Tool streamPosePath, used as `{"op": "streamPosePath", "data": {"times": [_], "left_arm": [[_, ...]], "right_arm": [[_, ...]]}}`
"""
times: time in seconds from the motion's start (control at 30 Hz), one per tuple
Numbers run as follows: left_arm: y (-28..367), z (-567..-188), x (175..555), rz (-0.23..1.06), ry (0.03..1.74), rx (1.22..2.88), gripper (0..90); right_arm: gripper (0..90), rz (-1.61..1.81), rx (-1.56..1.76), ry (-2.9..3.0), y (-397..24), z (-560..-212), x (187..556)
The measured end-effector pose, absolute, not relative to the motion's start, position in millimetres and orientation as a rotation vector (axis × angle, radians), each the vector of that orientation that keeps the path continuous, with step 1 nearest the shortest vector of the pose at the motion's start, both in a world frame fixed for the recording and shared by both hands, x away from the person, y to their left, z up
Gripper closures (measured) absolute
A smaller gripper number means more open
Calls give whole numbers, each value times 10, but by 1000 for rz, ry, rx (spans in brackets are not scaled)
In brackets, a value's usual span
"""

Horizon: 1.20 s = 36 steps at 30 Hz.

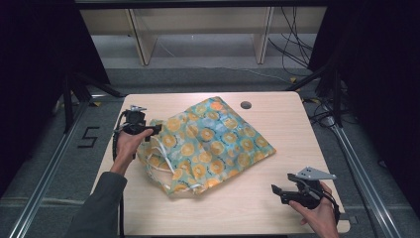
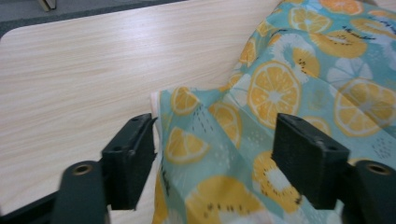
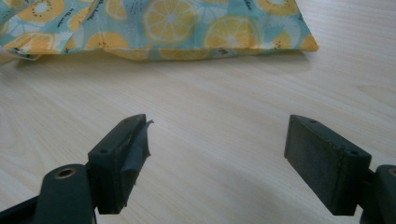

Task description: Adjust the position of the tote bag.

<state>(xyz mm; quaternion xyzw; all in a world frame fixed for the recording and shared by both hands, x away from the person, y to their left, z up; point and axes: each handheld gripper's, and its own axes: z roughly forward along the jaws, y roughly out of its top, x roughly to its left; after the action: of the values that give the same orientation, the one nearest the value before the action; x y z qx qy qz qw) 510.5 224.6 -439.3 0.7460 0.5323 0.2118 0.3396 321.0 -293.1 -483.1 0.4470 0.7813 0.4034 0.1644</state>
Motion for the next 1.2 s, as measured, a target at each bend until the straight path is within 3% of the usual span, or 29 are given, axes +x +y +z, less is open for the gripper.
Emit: {"op": "streamPosePath", "data": {"times": [0.17, 0.27, 0.3, 0.33, 0.37, 0.63, 0.7, 0.73, 0.8, 0.83, 0.87, 0.9, 1.1, 1.2], "left_arm": [[2218, -4522, 5251, 551, 1381, 1965, 497], [2241, -4585, 5276, 550, 1361, 1990, 724], [2241, -4603, 5274, 553, 1345, 1995, 724], [2243, -4607, 5258, 565, 1327, 2017, 848], [2237, -4606, 5246, 568, 1315, 2022, 872], [2222, -4598, 5056, 551, 1245, 2081, 890], [2237, -4598, 5025, 557, 1240, 2083, 890], [2254, -4598, 4995, 543, 1231, 2088, 890], [2285, -4595, 4946, 536, 1223, 2089, 891], [2303, -4598, 4901, 531, 1211, 2093, 890], [2303, -4598, 4901, 531, 1211, 2093, 891], [2300, -4602, 4852, 507, 1196, 2114, 891], [2238, -4628, 4664, 461, 1123, 2136, 891], [2206, -4639, 4589, 446, 1089, 2147, 890]], "right_arm": [[225, 1150, 1280, 2230, -2927, -4833, 3209], [225, 1155, 1280, 2227, -2929, -4838, 3211], [225, 1156, 1281, 2230, -2927, -4840, 3213], [226, 1132, 1272, 2235, -2932, -4829, 3209], [227, 1144, 1272, 2227, -2927, -4834, 3211], [245, 1174, 1337, 2235, -2882, -4830, 3189], [328, 1168, 1317, 2255, -2880, -4826, 3188], [328, 1168, 1317, 2255, -2880, -4826, 3188], [427, 1193, 1254, 2267, -2879, -4829, 3190], [526, 1187, 1222, 2285, -2879, -4814, 3185], [526, 1187, 1222, 2285, -2879, -4814, 3185], [600, 1184, 1180, 2265, -2869, -4811, 3179], [746, 1168, 1146, 2300, -2849, -4811, 3188], [778, 1165, 1173, 2318, -2822, -4810, 3179]]}}
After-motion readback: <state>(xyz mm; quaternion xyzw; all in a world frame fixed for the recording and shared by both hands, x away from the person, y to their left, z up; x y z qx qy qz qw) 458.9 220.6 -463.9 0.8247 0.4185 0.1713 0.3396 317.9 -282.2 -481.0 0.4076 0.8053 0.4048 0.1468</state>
